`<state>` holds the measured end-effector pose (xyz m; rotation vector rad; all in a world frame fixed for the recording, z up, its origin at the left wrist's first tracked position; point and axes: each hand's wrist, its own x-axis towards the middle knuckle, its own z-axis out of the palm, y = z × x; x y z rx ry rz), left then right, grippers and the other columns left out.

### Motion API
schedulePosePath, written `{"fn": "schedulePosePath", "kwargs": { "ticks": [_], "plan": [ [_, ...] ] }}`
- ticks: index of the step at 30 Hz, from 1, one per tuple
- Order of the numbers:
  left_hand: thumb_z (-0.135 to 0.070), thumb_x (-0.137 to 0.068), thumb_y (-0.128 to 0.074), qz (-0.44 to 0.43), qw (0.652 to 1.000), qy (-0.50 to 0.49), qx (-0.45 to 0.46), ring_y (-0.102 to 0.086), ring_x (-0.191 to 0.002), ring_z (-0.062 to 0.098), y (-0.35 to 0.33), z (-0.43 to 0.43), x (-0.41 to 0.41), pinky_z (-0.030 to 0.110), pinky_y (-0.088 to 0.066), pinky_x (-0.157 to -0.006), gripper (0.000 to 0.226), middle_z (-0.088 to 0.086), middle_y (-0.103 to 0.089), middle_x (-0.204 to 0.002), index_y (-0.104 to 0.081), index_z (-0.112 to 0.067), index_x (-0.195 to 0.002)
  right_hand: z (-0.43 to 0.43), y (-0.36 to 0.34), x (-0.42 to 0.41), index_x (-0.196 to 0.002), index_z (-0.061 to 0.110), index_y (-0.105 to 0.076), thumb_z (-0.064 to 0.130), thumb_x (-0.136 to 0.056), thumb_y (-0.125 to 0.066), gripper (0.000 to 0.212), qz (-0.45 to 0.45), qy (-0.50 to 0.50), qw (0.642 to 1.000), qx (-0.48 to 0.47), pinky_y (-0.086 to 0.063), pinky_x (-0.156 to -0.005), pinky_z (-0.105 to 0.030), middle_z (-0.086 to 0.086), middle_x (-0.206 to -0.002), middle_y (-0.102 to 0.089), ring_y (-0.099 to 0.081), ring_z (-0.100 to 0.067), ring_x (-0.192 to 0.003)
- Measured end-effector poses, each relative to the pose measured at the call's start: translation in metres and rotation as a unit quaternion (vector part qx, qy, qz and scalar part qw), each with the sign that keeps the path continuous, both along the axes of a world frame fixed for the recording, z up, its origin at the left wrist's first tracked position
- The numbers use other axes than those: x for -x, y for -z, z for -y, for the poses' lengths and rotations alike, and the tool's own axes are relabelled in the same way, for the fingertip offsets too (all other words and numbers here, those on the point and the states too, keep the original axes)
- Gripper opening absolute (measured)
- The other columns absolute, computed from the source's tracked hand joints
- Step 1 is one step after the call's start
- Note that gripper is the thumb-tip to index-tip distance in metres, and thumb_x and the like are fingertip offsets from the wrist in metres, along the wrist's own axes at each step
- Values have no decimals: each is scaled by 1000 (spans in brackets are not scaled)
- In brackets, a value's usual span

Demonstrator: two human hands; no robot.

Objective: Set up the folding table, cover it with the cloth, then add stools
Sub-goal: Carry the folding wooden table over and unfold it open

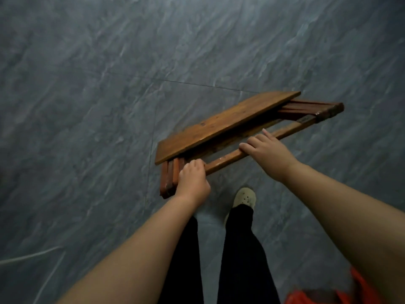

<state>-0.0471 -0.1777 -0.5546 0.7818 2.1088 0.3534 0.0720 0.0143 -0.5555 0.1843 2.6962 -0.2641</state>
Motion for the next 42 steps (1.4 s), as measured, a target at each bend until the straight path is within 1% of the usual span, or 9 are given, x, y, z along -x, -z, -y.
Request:
{"fn": "schedulePosePath", "kwargs": {
  "ticks": [6, 11, 14, 16, 17, 21, 29, 37, 42],
  "plan": [
    [-23, -88, -58, 94, 982, -159, 49, -37, -126, 24, -12, 30, -35, 30, -26, -104, 48, 6, -44, -132, -39, -11, -130, 10, 1, 36, -116, 10, -62, 0, -70, -72, 49, -45, -53, 997, -26, -30, -108, -52, -17, -118, -61, -52, -39, -119],
    [-19, -94, -51, 218, 930, -297, 16, -31, -131, 21, -10, 20, -73, 29, -25, -108, 50, 7, -32, -143, -30, -11, -138, 40, 5, 46, -136, 10, -45, -5, -83, -60, 57, -127, 205, 969, 47, -30, -111, -40, -15, -155, -21, -13, -29, -145],
    [-17, -95, -49, 225, 902, -368, -5, -36, -128, 20, -3, 17, -79, 35, -30, -110, 44, 6, -37, -139, -34, -12, -136, 73, 3, 55, -148, 16, -18, 20, -96, -48, 60, -125, 524, 793, 284, -26, -113, -36, -12, -156, -19, -21, -25, -143],
    [-16, -94, -49, 231, 892, -387, -25, -41, -123, 19, 1, 19, -77, 38, -34, -107, 40, 3, -40, -133, -38, -16, -132, 88, 6, 68, -137, 16, -34, 37, -99, -38, 44, -50, 636, 629, 445, -42, -103, -47, -15, -132, -53, -54, -26, -119],
    [-16, -93, -50, 234, 889, -391, -32, -44, -120, 18, 1, 21, -76, 38, -38, -104, 37, 1, -43, -130, -40, -18, -129, 95, 8, 73, -125, 14, -42, 37, -100, -35, 35, -33, 642, 599, 477, -49, -94, -49, -13, -113, -62, -63, -25, -101],
    [-28, -91, -56, 266, 894, -356, -57, -55, -104, 9, 2, 34, -63, 33, -47, -92, 34, -5, -53, -121, -42, -31, -122, 98, 15, 74, -109, 13, -46, 32, -101, -31, 25, -66, 612, 639, 461, -55, -82, -46, -7, -84, -60, -62, -20, -77],
    [-32, -86, -61, 358, 909, -205, -54, -38, -131, 11, -2, 47, -53, 41, -36, -109, 71, -6, -35, -147, -23, -28, -146, 78, 15, 54, -115, 11, -48, 33, -102, -30, 31, -51, 585, 669, 456, -56, -78, -42, -10, -84, -64, -66, -23, -77],
    [-25, -85, -65, 375, 901, -208, -65, -50, -117, 3, -6, 60, -55, 28, -43, -101, 72, -6, -48, -134, -27, -20, -145, 103, 2, 54, -102, 16, -52, 37, -101, -32, 29, -64, 521, 768, 367, -55, -74, -42, -3, -80, -66, -65, -15, -72],
    [-24, -87, -63, 368, 899, -225, -79, -57, -108, 2, -1, 72, -45, 27, -48, -94, 50, -11, -59, -118, -43, -23, -132, 123, 9, 58, -98, 13, -52, 42, -99, -35, 34, -108, 517, 764, 371, -53, -68, -44, -1, -74, -62, -61, -17, -66]
  ]
}}
